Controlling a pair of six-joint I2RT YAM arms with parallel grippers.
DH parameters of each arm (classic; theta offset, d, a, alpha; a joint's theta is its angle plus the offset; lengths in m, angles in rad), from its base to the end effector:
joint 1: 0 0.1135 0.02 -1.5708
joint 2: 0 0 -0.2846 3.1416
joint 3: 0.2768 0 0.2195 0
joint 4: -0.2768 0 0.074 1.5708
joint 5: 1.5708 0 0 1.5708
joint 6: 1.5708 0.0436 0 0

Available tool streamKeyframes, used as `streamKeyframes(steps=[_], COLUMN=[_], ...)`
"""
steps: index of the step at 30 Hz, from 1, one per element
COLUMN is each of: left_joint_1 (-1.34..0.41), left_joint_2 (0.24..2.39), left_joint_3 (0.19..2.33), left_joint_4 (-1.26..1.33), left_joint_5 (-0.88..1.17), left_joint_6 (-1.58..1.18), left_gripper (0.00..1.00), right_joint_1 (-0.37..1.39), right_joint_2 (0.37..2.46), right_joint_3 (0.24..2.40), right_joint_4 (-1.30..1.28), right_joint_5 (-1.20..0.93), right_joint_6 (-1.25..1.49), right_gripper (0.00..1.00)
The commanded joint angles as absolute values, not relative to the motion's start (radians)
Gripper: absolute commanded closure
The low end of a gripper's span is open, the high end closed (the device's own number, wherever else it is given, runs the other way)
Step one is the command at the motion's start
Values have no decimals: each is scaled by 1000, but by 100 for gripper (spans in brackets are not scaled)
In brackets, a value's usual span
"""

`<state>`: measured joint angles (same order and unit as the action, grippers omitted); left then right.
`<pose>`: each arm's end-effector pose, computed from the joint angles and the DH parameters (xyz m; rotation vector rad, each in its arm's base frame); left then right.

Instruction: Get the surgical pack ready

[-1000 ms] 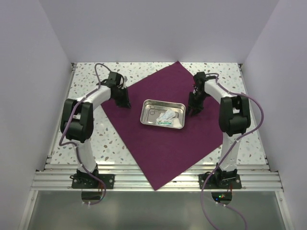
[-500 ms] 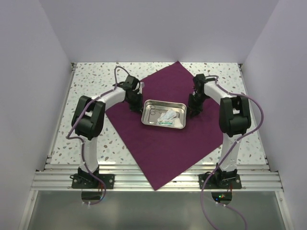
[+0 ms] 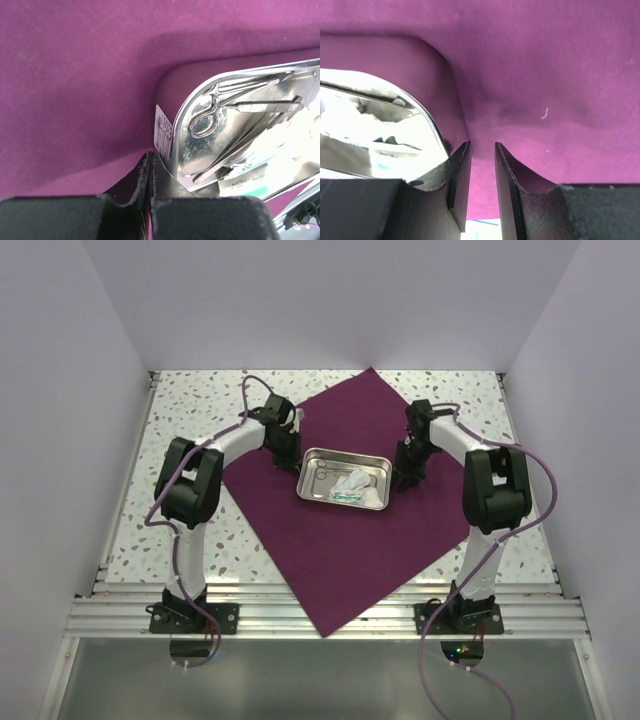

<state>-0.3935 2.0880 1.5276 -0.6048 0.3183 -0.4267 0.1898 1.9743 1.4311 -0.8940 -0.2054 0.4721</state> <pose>0.3799 -0.1725 0.1934 0.0464 2.8264 -0.6475 0.3509 0.0765 0.2018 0.4097 3.0333 0.3648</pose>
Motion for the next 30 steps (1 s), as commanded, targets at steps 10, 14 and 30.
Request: streamKeyframes(steps=[10,14,30], left_joint_1=[-428,-426,-302], left_joint_2=[2102,2095,1968], left_joint_3=[1597,1585,1468], left_joint_4=[-614,-615,-592], left_joint_5=[359,351,305], left_joint_6=[-430,-428,-397], left_gripper=[100,92,62], right_joint_1=[195,183,136], right_joint_2=[1898,1901,1727], right_joint_3=[1397,1410,1546], right_joint_4=[-871,-896,-1089], right_joint_5=[-224,-187,-18], right_joint_6=[483,465,344], right_gripper=[70,69,41])
